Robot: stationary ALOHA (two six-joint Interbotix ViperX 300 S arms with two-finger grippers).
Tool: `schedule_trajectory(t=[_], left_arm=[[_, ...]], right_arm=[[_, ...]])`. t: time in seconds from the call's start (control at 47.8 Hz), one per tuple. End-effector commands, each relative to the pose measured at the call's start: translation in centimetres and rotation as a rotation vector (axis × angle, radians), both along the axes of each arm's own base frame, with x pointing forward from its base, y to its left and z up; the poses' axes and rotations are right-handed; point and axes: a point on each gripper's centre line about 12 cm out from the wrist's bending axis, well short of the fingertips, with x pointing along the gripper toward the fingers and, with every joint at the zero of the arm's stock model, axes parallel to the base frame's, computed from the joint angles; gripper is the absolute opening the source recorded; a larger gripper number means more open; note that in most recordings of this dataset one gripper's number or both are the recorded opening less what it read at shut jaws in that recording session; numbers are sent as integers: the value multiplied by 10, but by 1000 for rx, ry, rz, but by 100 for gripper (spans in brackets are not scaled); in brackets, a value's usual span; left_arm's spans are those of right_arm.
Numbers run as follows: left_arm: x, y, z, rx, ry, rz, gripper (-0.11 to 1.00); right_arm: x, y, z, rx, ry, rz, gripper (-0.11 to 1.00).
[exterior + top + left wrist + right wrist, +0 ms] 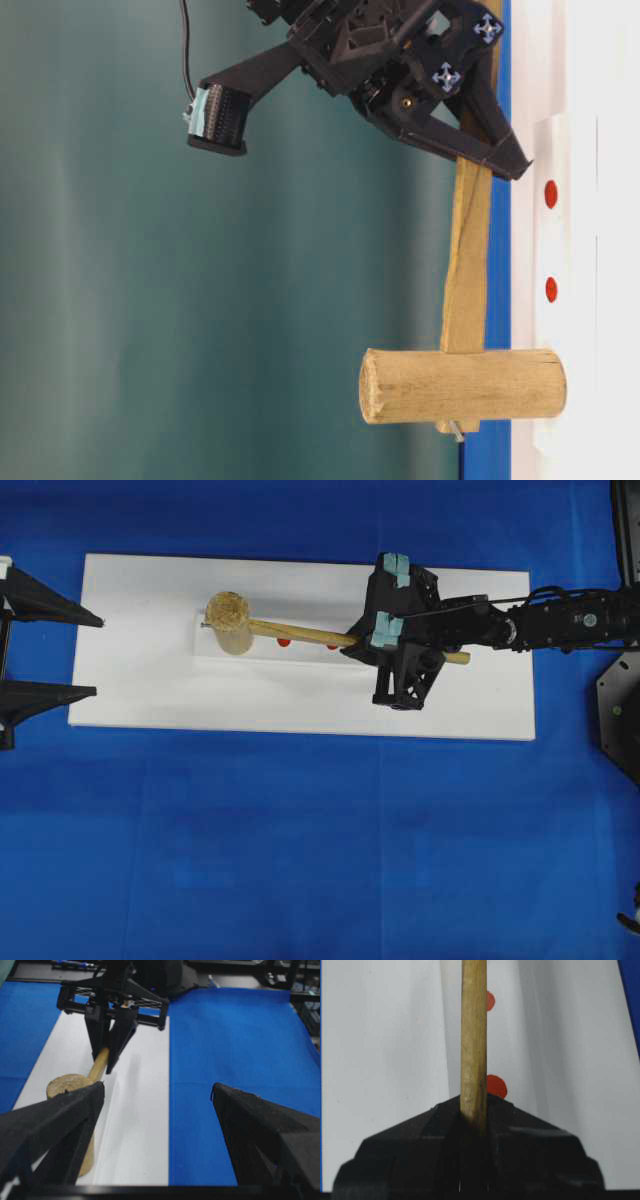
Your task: Hit the mark with a hammer.
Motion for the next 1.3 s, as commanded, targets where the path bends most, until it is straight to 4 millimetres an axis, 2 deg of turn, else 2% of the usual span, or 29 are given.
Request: schedule_trajectory(t=[0.0,0.105,0.251,0.46,0.69,0.879,1.13,1.172,1.276], left_arm=[[2,0,4,3,-9,-2,85],[2,0,4,2,-11,-2,85],[2,0,4,3,-9,-2,85],[2,0,4,3,-9,-2,85],[2,0,4,3,-9,-2,85],[2,0,4,3,-9,-2,85],[2,0,3,3,-6,-2,85],[2,0,3,2,-8,-2,85],[2,0,4,2,-9,-2,85]], right_arm=[[6,0,29,-18,-81,2,2],[4,4,52,-36,-141,21,2],[-12,8,78,-55,-212,25,2],[-44,6,87,-88,-256,-19,2],[-55,9,87,-84,-264,-16,2],[-54,11,77,-69,-231,-3,2],[-52,11,8,-3,-20,-32,2],[-50,11,0,7,4,-34,2],[-48,12,2,3,-1,-32,2]])
